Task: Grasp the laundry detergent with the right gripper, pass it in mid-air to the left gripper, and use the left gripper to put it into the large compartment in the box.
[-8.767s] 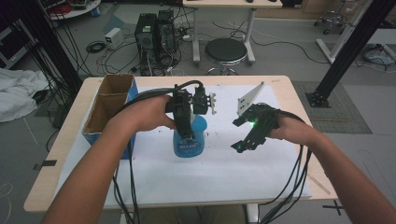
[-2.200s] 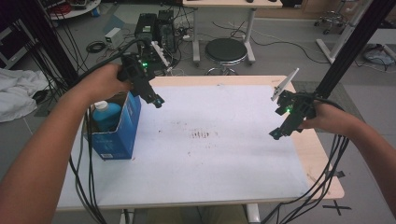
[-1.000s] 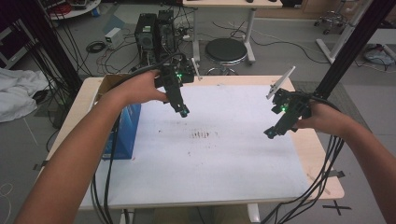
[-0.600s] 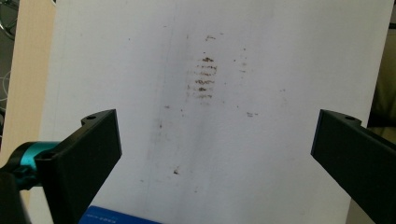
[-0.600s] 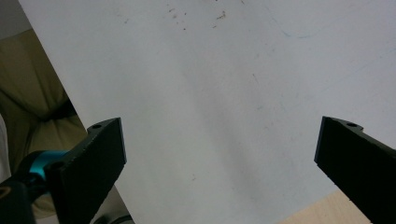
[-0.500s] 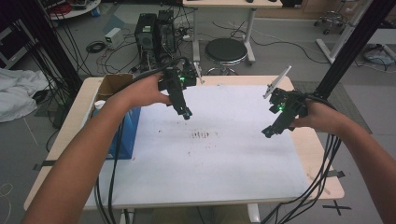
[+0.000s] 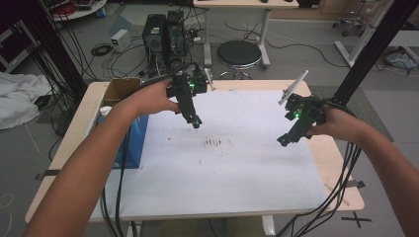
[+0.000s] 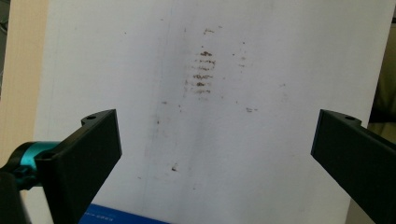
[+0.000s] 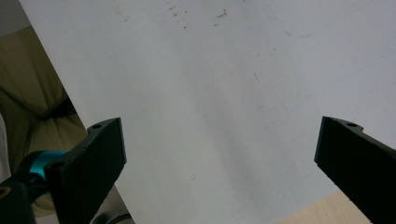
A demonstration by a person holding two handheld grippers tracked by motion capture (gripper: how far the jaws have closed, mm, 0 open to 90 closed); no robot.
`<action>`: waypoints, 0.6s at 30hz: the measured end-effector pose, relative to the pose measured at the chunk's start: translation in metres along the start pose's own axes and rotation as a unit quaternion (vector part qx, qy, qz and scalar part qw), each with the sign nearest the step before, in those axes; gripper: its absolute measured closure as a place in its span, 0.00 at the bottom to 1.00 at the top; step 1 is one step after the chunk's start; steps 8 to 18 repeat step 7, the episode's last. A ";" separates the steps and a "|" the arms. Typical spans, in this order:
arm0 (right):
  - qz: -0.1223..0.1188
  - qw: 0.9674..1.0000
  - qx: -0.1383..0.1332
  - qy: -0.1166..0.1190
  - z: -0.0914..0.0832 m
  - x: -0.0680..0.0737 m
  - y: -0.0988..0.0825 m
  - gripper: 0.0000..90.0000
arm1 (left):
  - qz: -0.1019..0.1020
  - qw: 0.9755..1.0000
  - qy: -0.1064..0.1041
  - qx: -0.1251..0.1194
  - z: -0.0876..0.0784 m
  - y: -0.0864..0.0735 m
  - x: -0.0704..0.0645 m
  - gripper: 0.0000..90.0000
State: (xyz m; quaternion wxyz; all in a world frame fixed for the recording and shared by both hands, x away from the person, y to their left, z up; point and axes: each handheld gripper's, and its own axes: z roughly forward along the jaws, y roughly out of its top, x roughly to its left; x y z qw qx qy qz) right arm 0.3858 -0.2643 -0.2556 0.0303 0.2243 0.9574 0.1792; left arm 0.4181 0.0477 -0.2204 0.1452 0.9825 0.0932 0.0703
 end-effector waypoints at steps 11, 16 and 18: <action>0.001 1.000 0.000 -0.001 0.000 0.001 0.000 0.01 | -0.001 1.000 0.002 -0.002 -0.002 -0.002 -0.001 0.02; 0.001 1.000 0.000 -0.001 0.000 0.001 0.000 0.01 | -0.001 1.000 0.002 -0.002 -0.002 -0.002 -0.001 0.02; 0.001 1.000 0.000 -0.001 0.000 0.001 0.000 0.01 | -0.001 1.000 0.002 -0.002 -0.002 -0.002 -0.001 0.02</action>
